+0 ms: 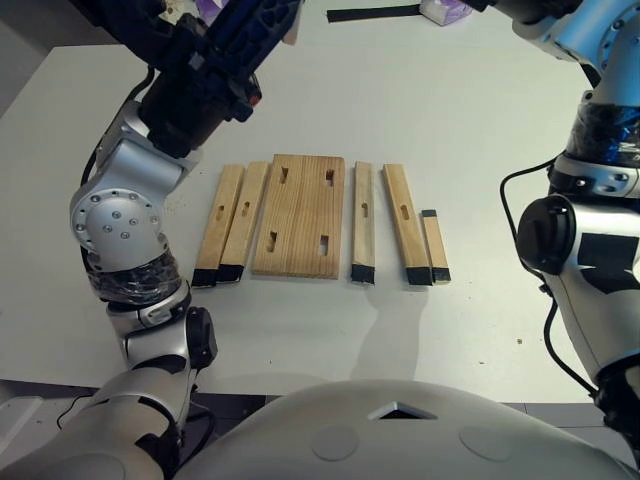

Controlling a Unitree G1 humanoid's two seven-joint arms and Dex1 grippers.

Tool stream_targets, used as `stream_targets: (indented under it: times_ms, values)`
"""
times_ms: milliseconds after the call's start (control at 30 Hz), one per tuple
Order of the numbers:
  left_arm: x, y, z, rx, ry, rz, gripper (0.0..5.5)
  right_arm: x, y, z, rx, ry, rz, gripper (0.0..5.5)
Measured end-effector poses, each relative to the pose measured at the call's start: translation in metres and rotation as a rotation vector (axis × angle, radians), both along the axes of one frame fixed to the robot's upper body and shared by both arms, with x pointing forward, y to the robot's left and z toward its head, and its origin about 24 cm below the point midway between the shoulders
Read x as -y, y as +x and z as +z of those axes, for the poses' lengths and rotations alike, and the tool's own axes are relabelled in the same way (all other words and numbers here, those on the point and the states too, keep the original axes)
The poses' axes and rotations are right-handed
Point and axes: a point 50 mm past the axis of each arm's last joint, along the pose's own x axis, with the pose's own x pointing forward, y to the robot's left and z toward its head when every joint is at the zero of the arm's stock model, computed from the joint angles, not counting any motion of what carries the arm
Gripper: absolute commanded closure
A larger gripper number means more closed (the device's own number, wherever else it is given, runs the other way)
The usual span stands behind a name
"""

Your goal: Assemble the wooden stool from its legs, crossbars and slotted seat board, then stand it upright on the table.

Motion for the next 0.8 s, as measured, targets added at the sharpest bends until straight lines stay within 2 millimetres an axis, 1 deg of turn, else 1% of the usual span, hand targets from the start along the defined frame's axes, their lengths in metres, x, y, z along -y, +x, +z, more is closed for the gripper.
stream_targets:
  times_ms: [200, 367, 400, 533, 600, 800]
  values:
    - [0.007, -0.006, -0.006, 0.011, 0.048, -0.047, 4.20, -0.002, -0.001, 0.002, 0.013, -0.008, 0.008, 1.96]
    - [0.006, -0.007, -0.011, 0.003, 0.083, -0.050, 4.20, -0.004, -0.003, 0.003, 0.027, -0.022, 0.018, 1.96]
    - [0.006, -0.007, -0.011, 0.004, 0.088, -0.049, 4.20, -0.004, -0.004, 0.004, 0.028, -0.023, 0.019, 2.16]
    - [0.006, -0.007, -0.012, 0.007, 0.100, -0.051, 4.20, -0.002, -0.004, 0.004, 0.036, -0.032, 0.025, 2.63]
    - [0.007, -0.008, -0.012, 0.008, 0.104, -0.059, 4.20, -0.001, -0.004, 0.003, 0.038, -0.037, 0.028, 3.02]
    - [0.008, -0.008, -0.014, 0.020, 0.140, -0.074, 4.20, -0.007, -0.006, -0.003, 0.043, -0.088, 0.041, 3.96]
